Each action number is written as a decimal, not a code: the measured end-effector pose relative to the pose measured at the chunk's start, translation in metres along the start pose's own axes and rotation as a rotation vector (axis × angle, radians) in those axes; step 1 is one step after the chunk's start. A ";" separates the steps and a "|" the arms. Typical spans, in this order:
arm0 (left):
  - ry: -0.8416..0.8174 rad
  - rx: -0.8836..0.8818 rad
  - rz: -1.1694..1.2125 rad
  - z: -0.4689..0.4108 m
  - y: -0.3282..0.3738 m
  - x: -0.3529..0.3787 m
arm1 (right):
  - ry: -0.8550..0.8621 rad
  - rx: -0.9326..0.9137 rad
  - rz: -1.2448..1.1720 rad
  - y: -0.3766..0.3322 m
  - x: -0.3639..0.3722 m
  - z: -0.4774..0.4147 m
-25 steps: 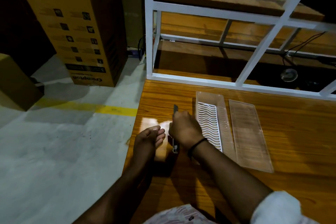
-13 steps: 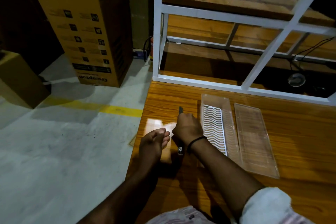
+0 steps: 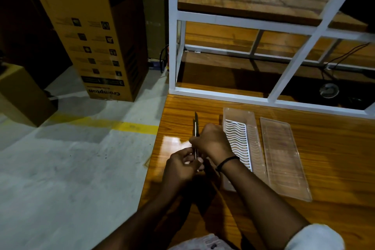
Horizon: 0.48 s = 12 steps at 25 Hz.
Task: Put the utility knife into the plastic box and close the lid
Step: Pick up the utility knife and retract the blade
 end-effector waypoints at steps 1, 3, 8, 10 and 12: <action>-0.017 0.000 0.034 0.001 0.005 0.002 | 0.020 -0.017 -0.024 -0.001 -0.006 0.001; -0.032 -0.022 0.120 0.001 0.012 0.004 | 0.059 -0.049 -0.107 0.001 -0.016 0.004; -0.148 -0.035 0.316 0.003 0.033 0.013 | 0.047 -0.005 -0.574 0.024 -0.032 0.012; -0.183 -0.031 0.320 0.004 0.037 0.019 | 0.034 0.006 -0.653 0.031 -0.037 0.013; -0.197 -0.011 0.269 0.005 0.039 0.023 | 0.053 -0.007 -0.677 0.035 -0.042 0.015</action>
Point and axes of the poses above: each hand's wrist, its own z-axis away from the middle knuckle, its own x-axis out of the palm, y = z × x, the point moved 6 cm from there along -z, towards the middle knuckle, and after that the axes turned 1 degree about -x, right-handed, at the moved point
